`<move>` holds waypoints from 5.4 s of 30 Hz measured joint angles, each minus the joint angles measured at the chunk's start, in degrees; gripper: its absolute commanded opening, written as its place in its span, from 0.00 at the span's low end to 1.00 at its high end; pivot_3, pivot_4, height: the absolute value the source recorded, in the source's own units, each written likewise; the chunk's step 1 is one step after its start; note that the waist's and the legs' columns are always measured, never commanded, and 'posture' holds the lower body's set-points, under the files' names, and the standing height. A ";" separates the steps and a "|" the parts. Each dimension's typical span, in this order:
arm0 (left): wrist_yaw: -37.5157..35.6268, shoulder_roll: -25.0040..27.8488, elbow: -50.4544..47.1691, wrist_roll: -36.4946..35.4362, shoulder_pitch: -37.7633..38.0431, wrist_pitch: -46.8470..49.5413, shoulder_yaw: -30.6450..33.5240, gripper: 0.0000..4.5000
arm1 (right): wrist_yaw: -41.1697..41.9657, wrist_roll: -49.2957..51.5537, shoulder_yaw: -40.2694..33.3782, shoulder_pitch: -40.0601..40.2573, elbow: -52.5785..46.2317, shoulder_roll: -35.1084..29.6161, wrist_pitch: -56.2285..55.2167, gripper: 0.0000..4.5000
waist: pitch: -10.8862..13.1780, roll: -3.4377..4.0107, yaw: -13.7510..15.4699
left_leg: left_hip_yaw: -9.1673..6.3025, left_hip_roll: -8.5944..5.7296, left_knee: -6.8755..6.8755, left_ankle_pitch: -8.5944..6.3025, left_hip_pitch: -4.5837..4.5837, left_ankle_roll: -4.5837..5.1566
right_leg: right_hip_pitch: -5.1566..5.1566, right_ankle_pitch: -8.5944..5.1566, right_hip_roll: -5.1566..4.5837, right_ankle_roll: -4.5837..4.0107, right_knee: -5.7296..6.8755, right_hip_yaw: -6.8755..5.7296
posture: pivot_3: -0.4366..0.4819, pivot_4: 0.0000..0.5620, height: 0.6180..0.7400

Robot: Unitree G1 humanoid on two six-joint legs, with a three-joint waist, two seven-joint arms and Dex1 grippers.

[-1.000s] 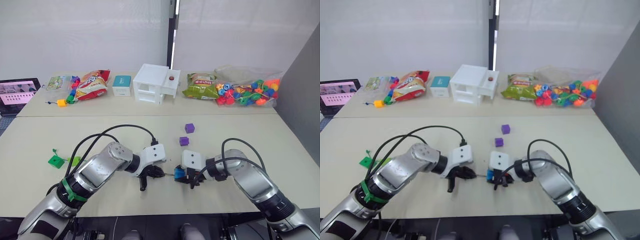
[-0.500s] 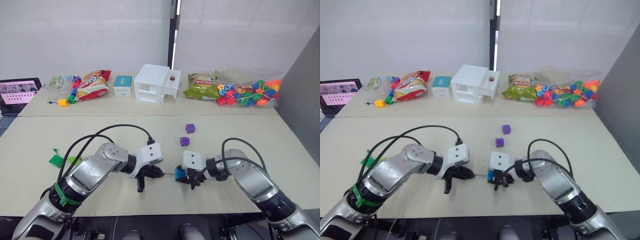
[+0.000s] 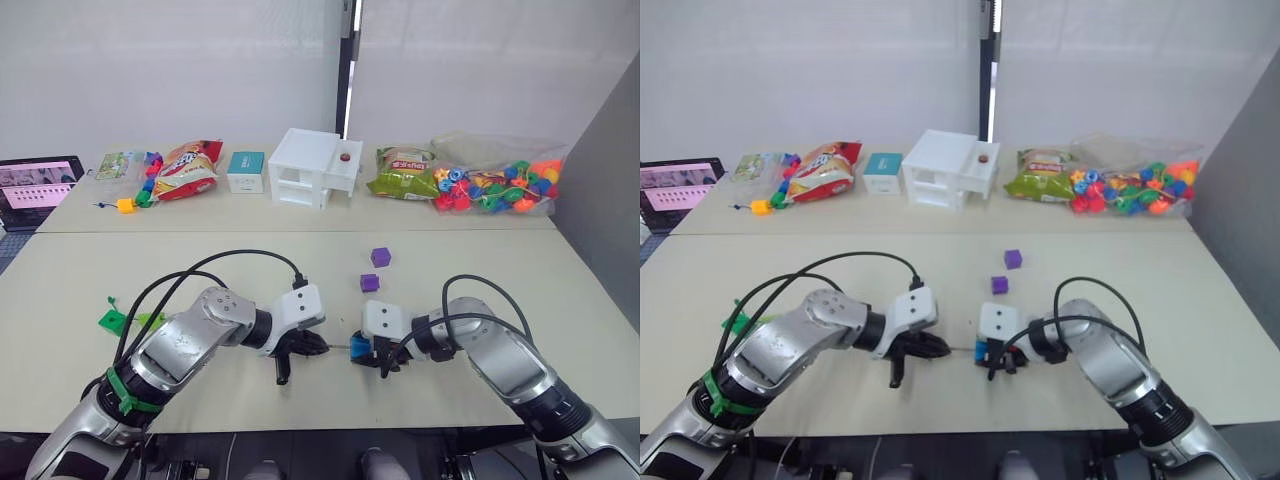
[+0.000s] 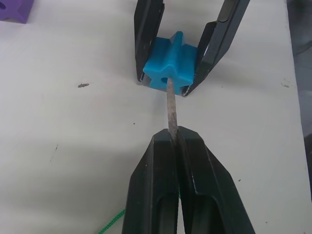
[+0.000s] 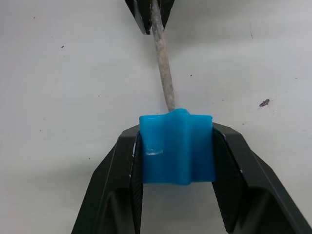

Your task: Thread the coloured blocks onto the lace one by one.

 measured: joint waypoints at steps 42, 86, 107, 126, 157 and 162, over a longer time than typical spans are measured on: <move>-3.63 -10.76 14.09 6.54 -2.86 -12.05 -6.08 0.22 | -0.27 0.33 -0.34 0.71 -2.35 -0.97 3.44 0.30 | -0.04 -0.02 1.12 | 0.01 -0.02 0.02 0.00 0.02 0.00 | 0.04 0.01 0.00 0.01 -0.03 0.00 | 0.48 0.27 1.00; -6.69 -8.18 15.80 12.00 4.96 -29.95 -1.21 0.01 | -2.41 0.54 -0.93 1.66 -3.73 -0.53 4.94 0.30 | -0.09 -0.02 0.82 | 0.01 0.01 0.01 0.00 0.06 0.00 | 0.05 0.01 0.02 0.01 -0.01 0.00 | 0.48 0.27 1.00; -8.99 -5.80 12.31 10.91 3.41 -23.55 -0.99 0.71 | -4.99 2.41 -3.33 2.69 -3.88 0.59 7.73 0.91 | -0.08 -0.02 0.09 | -0.02 0.01 0.00 0.00 0.02 0.00 | 0.00 0.01 0.02 0.01 0.00 0.00 | 0.48 0.27 1.00; -7.82 -15.38 22.78 16.07 -3.58 -29.30 -7.44 0.86 | -6.04 5.36 -7.44 8.91 -8.68 -6.32 6.90 1.00 | -0.07 -0.04 0.98 | 0.03 -0.01 0.04 0.00 -0.11 0.00 | -0.07 0.01 0.01 0.02 -0.03 0.00 | 0.48 0.27 1.00; -12.84 -10.36 22.05 15.02 -4.15 -30.22 -3.96 0.31 | -6.90 4.26 -5.33 8.22 -5.99 -6.28 -0.29 0.00 | -0.07 -0.04 1.02 | 0.04 0.00 0.08 0.01 -0.09 -0.01 | -0.05 0.01 0.01 0.02 -0.02 0.00 | 0.48 0.27 1.00; -13.95 -5.35 21.56 14.37 -1.49 -31.57 -1.63 0.31 | -6.89 4.18 -5.09 7.77 -5.60 -6.27 -0.47 0.00 | -0.07 -0.04 0.94 | 0.03 0.01 0.07 0.01 -0.08 -0.01 | -0.07 0.01 0.02 0.02 -0.01 0.00 | 0.48 0.27 1.00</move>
